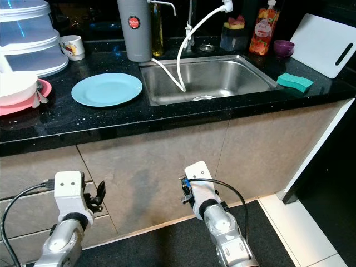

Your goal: Kitchen organization

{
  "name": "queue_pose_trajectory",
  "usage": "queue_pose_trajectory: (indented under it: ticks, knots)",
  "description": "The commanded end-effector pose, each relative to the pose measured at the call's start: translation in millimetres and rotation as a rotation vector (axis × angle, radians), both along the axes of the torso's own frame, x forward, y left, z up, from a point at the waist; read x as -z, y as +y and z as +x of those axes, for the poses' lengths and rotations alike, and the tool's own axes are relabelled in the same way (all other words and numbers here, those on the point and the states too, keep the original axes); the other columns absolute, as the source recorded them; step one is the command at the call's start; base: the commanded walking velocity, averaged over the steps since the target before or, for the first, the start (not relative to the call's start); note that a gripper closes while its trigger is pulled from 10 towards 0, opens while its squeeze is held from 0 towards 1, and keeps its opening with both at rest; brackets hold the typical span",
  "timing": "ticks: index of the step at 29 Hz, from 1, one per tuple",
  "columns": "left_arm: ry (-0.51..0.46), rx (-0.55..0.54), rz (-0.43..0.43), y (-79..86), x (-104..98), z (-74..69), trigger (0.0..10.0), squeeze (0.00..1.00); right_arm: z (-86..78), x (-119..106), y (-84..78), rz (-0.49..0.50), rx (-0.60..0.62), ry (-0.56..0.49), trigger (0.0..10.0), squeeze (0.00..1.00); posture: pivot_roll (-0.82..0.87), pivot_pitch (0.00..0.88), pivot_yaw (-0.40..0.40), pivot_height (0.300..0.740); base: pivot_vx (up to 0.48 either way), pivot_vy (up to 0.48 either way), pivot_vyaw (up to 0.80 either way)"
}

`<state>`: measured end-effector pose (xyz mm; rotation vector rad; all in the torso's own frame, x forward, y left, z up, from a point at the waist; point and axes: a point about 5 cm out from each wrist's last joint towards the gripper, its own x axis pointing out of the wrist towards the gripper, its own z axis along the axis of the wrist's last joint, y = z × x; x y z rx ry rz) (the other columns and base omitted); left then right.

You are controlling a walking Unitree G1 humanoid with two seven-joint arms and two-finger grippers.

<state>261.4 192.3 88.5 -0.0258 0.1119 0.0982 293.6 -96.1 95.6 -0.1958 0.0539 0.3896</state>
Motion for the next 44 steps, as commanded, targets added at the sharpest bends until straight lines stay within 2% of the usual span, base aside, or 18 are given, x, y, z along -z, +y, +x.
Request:
queue_pose_trajectory:
  ticks: [1, 7, 27, 44]
  knots:
    - [0.017, 0.017, -0.007, -1.6, 2, 0.5, 10.0, 0.0, 1.4, 1, -2.3, 0.002, 0.012, -0.001, 10.0, 0.0, -0.09, 0.055, -0.002, 0.74, 0.0, 0.0, 0.0]
    - [0.037, 0.071, -0.012, -6.2, 4, 9.6, 10.0, 0.0, 7.6, -1, -1.7, 0.004, 0.026, -0.007, 10.0, 0.0, -0.04, 0.064, 0.018, 0.74, 0.0, 0.0, 0.0]
    - [0.066, 0.098, -0.035, -8.1, 8, 12.5, 10.0, 0.0, 8.3, -1, -1.4, 0.018, 0.025, -0.009, 10.0, 0.0, -0.03, 0.081, 0.002, 0.74, 0.0, 0.0, 0.0]
    - [0.057, 0.106, -0.055, -12.3, 9, 12.6, 10.0, 0.0, 8.8, 2, -4.6, 0.013, 0.025, -0.006, 10.0, 0.0, -0.02, 0.055, -0.019, 0.74, 0.0, 0.0, 0.0]
